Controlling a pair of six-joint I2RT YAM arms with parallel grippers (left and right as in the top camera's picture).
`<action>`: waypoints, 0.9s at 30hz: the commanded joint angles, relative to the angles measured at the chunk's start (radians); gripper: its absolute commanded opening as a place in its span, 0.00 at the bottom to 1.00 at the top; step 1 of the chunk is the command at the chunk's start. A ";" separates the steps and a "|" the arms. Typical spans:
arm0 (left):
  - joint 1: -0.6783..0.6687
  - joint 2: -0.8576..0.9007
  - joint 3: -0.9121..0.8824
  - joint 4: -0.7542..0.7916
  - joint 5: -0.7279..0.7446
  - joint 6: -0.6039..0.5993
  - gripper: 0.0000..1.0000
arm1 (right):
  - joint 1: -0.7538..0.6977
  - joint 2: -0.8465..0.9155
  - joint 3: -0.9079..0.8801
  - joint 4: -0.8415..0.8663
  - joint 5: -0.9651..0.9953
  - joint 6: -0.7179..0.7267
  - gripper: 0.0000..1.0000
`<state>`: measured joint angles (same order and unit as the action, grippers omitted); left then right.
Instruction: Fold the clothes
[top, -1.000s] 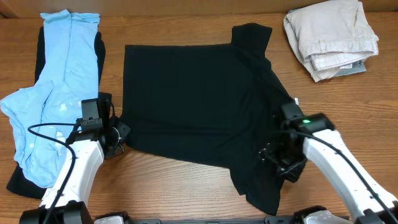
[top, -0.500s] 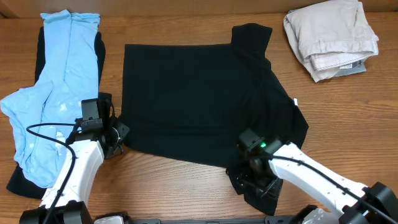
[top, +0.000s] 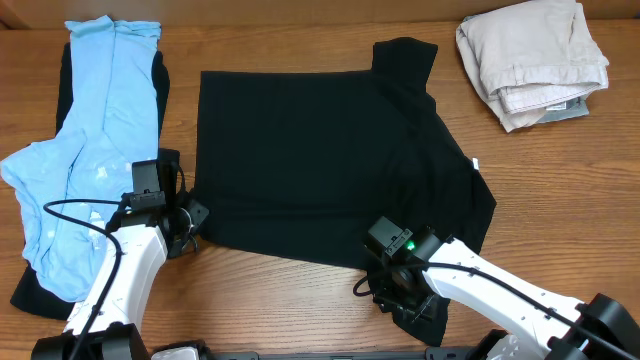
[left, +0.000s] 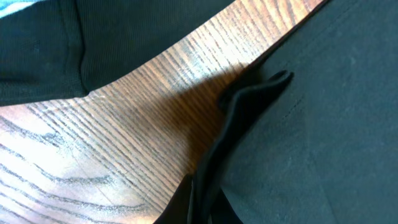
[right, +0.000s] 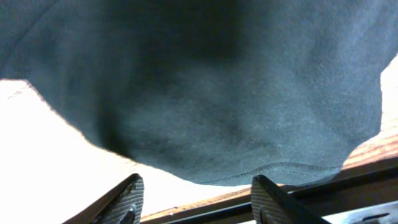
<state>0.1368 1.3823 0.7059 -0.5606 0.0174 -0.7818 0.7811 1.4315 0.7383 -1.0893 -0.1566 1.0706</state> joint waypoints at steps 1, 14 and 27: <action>-0.006 0.004 0.016 -0.011 -0.021 0.024 0.04 | 0.010 0.000 -0.058 0.024 -0.013 0.003 0.54; -0.003 0.004 0.017 -0.064 -0.021 0.096 0.04 | 0.009 0.000 -0.142 0.072 -0.044 0.050 0.49; 0.141 0.004 0.291 -0.344 -0.037 0.343 0.04 | -0.130 -0.093 0.097 -0.181 0.089 -0.023 0.04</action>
<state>0.2317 1.3869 0.8700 -0.8406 0.0177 -0.5728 0.6941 1.4017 0.7136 -1.2098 -0.1547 1.1137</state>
